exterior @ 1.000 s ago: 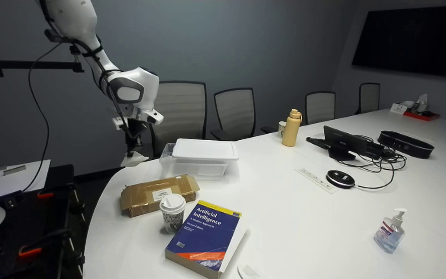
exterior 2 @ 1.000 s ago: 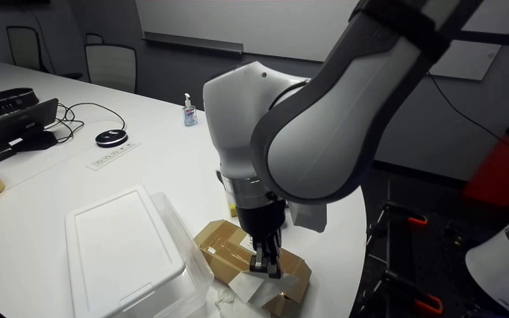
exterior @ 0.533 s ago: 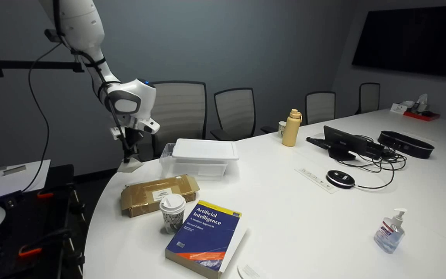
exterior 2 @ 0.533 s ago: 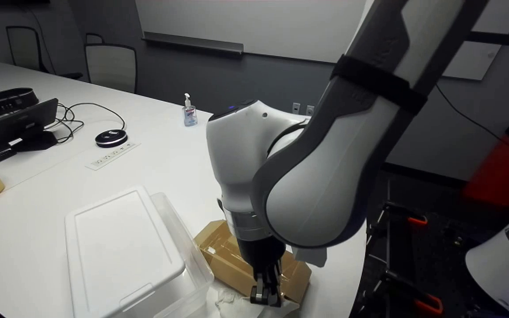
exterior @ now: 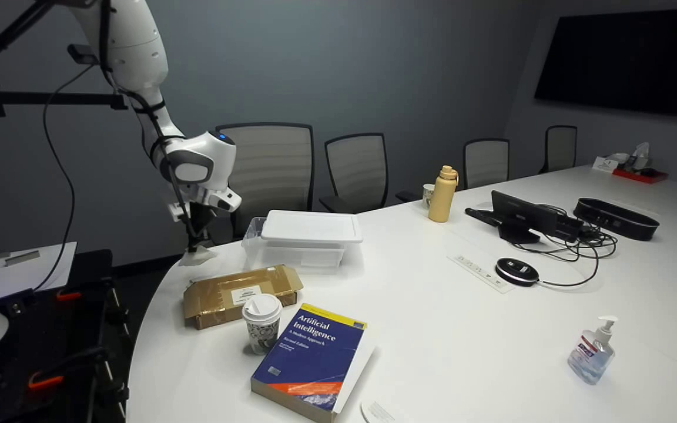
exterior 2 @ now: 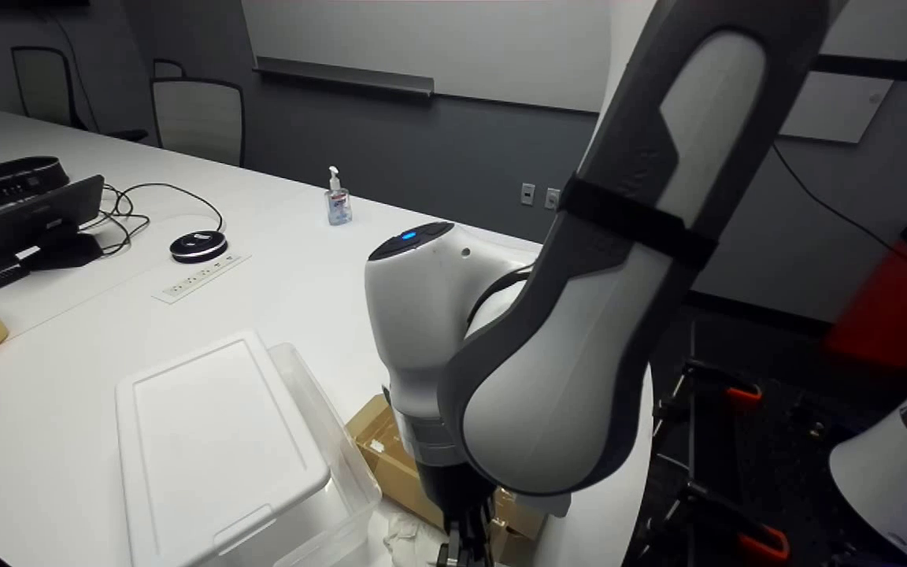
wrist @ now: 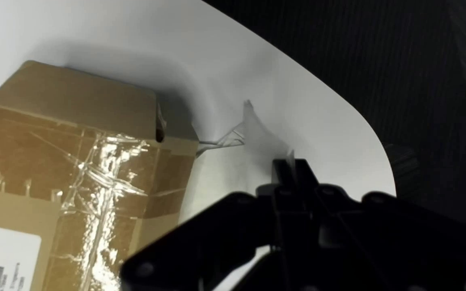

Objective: Move the white paper to the front closer to the cardboard box

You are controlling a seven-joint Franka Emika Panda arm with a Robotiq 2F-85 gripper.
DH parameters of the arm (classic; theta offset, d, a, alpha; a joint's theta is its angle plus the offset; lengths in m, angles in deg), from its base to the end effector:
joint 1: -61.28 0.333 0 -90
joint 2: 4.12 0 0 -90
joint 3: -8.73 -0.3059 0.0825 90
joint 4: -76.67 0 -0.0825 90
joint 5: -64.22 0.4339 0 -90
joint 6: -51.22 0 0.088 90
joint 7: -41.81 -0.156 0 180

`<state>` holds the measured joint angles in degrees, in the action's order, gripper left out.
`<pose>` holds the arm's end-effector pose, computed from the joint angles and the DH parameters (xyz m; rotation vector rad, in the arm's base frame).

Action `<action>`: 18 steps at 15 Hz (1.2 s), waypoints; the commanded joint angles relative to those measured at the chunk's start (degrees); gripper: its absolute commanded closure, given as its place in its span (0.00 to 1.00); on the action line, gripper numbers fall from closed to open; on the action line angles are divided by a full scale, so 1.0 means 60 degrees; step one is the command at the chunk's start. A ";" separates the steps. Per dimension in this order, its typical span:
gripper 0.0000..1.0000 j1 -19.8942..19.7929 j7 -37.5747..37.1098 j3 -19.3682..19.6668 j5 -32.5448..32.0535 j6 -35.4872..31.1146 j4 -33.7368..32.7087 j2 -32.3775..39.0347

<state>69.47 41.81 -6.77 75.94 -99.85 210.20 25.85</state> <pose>0.4337 0.2200 0.0035 -2.9342 -0.2982 0.3699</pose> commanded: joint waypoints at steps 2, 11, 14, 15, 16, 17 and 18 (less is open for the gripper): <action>0.51 -0.0048 -0.0026 0.0021 0.0152 -0.0201 -0.0331 0.0212; 0.00 0.0143 -0.0339 0.0523 -0.0555 0.0713 -0.0377 -0.0855; 0.00 0.0351 -0.0738 0.0969 -0.1154 0.1610 -0.0410 -0.1550; 0.00 0.0348 -0.0819 0.1054 -0.1348 0.1943 -0.0445 -0.1775; 0.00 0.0351 -0.0888 0.1149 -0.1550 0.2302 -0.0485 -0.2000; 0.00 0.0341 -0.0943 0.1211 -0.1707 0.2577 -0.0526 -0.2193; 0.00 0.0263 -0.0847 0.1196 -0.1733 0.2926 -0.0595 -0.2384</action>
<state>70.27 38.43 -0.77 67.37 -87.95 206.52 16.26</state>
